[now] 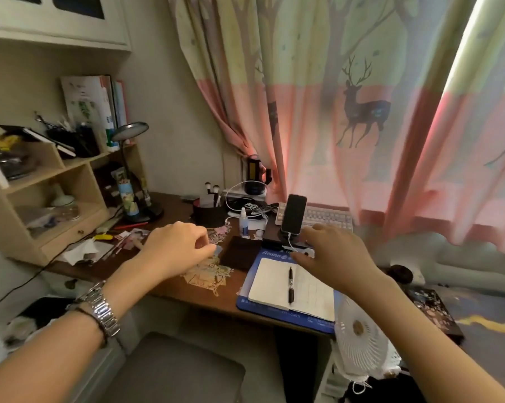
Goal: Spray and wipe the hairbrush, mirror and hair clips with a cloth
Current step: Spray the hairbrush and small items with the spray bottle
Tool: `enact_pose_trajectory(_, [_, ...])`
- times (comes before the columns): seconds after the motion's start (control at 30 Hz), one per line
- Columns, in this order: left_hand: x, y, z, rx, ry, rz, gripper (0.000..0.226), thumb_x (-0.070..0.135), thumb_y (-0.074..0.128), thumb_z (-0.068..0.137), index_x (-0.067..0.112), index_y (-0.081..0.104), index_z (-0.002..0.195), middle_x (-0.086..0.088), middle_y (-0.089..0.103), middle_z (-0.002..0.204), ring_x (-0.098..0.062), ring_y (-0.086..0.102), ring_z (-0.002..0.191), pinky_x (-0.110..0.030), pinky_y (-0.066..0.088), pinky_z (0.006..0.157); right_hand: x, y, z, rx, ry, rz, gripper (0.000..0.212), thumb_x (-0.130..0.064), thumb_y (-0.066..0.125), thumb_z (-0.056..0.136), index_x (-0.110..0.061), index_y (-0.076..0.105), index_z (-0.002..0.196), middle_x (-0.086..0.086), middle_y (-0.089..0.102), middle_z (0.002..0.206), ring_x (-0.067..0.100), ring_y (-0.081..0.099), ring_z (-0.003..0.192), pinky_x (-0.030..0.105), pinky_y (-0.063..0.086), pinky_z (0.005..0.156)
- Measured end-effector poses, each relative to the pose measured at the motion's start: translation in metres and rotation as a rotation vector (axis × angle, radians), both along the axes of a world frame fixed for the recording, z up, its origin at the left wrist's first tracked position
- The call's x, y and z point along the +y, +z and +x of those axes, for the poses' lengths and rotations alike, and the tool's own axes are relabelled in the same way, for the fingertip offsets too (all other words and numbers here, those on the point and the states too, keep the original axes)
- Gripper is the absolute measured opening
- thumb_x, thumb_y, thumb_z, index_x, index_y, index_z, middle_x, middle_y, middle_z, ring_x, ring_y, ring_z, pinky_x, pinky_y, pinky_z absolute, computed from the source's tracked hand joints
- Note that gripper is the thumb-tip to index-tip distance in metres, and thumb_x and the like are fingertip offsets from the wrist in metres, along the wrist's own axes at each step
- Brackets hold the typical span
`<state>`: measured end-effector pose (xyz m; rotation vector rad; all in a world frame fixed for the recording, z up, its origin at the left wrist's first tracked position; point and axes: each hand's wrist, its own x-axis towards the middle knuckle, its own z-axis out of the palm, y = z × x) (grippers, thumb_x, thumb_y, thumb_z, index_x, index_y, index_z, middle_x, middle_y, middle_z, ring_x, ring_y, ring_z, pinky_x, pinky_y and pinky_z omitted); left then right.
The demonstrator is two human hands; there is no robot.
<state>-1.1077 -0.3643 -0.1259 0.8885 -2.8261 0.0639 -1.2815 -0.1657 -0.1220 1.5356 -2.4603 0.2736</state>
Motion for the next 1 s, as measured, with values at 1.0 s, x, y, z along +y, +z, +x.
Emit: enact_pose_trajectory(1.0, [-0.175, -0.054, -0.191, -0.074, -0.047, -0.006, 0.025, 0.052, 0.046, 0.091, 0.031, 0.059, 0.088, 0.013, 0.059, 0.085, -0.005, 0.054, 0.076, -0.022, 0.036, 0.056, -0.162, -0.038, -0.191, 0.033, 0.081, 0.118, 0.038, -0.047, 0.046, 0.092, -0.021, 0.053, 0.119, -0.001, 0.059, 0.108, 0.019, 0.056, 0.1, 0.032, 0.046, 0.085])
